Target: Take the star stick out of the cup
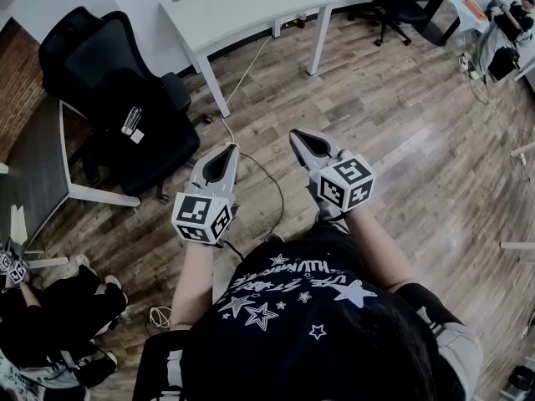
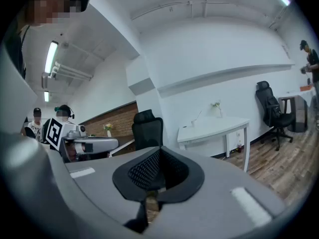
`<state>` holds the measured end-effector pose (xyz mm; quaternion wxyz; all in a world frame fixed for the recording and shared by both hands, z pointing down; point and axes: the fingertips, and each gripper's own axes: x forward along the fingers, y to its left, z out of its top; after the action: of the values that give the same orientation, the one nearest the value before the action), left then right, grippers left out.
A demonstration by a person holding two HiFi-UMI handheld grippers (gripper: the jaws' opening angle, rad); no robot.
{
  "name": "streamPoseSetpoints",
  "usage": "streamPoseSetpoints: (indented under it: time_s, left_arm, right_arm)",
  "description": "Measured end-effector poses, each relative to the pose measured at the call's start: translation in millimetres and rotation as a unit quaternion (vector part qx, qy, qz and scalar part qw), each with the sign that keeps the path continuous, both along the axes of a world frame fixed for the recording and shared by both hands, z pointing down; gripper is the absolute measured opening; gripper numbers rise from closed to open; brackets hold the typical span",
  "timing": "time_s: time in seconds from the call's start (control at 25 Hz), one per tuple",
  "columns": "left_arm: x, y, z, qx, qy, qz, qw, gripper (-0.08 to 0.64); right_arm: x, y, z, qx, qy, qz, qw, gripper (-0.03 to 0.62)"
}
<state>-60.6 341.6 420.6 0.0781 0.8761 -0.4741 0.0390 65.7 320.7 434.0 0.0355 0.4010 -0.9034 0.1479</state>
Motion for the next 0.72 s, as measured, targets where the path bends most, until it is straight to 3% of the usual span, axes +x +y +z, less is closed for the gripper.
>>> streamPoseSetpoints:
  time_s: [0.24, 0.44, 0.72]
  left_arm:
    - [-3.1, 7.2, 2.2, 0.004, -0.005, 0.001, 1.0, 0.003]
    - [-9.6, 15.2, 10.7, -0.015, 0.019, -0.007, 0.9997, 0.003]
    - [-30.9, 9.2, 17.2, -0.022, 0.025, -0.035, 0.9988, 0.002]
  right_arm:
    - [-8.7, -0.3, -3.0, 0.006, -0.002, -0.005, 1.0, 0.015]
    - [-16.7, 1.8, 4.7, -0.009, -0.01, -0.01, 1.0, 0.015]
    - [-10.3, -3.1, 17.6, -0.025, 0.004, -0.001, 1.0, 0.015]
